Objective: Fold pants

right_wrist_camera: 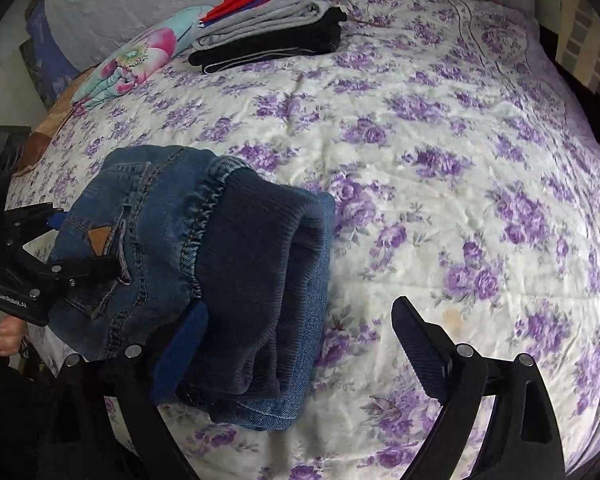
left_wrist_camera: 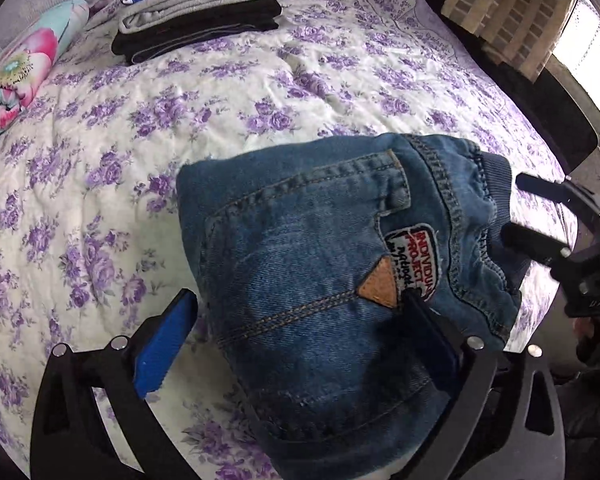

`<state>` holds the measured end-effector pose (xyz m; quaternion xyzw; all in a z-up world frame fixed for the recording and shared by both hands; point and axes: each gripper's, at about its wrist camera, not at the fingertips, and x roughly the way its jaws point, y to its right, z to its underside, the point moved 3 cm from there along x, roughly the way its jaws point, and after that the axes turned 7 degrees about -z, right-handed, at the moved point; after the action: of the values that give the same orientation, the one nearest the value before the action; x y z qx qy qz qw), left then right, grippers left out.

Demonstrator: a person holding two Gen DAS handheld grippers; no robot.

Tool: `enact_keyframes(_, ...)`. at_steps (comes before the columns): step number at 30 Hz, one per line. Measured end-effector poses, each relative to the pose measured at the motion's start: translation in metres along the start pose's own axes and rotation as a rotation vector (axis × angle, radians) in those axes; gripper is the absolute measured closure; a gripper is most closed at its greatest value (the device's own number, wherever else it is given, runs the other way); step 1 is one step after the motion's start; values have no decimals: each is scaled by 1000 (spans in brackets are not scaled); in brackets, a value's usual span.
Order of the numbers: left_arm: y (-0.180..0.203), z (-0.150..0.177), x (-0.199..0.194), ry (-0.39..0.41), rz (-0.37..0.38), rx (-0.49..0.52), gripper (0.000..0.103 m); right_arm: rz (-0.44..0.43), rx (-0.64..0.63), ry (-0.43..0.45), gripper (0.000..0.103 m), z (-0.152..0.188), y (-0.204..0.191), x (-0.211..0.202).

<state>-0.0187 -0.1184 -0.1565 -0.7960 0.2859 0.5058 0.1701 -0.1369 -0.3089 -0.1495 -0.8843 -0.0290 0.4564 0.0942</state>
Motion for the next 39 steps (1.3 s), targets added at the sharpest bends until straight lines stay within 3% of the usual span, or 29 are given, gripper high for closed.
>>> enact_keyframes(4, -7, 8, -21, 16, 23, 7, 5, -67, -99, 181, 11, -33, -26, -46)
enact_keyframes(6, -13, 17, -22, -2, 34, 1, 5, -102, -180, 213, 17, -47, -47, -51)
enact_keyframes(11, -18, 26, -2, -50, 79, -35, 4, -156, -296, 105, 46, -54, -86, -12)
enact_keyframes(12, -18, 28, 3, -53, 85, -32, 4, -148, -298, 65, 47, -49, -87, 0)
enact_keyframes(14, -18, 29, 13, -81, 120, -48, 4, -97, -286, -16, 47, -34, -77, 28)
enact_keyframes(16, -17, 28, 15, -72, 116, -45, 4, -104, -283, -7, 46, -26, -69, 37)
enact_keyframes(21, -13, 23, 7, -40, 67, -20, 4, -103, -283, -37, 44, -33, -75, 35)
enact_keyframes(28, -10, 21, -3, -6, 17, 25, 4, -125, -301, 16, 41, -32, -78, -10)
enact_keyframes(32, -11, 22, 1, -18, 40, 21, 4, -76, -297, -86, 36, -11, -69, 12)
enact_keyframes(35, -10, 20, 1, -13, 32, 28, 4, -58, -317, -64, 29, -4, -72, 18)
enact_keyframes(39, -10, 17, 4, -16, 34, 25, 4, -77, -309, -68, 28, -6, -71, 14)
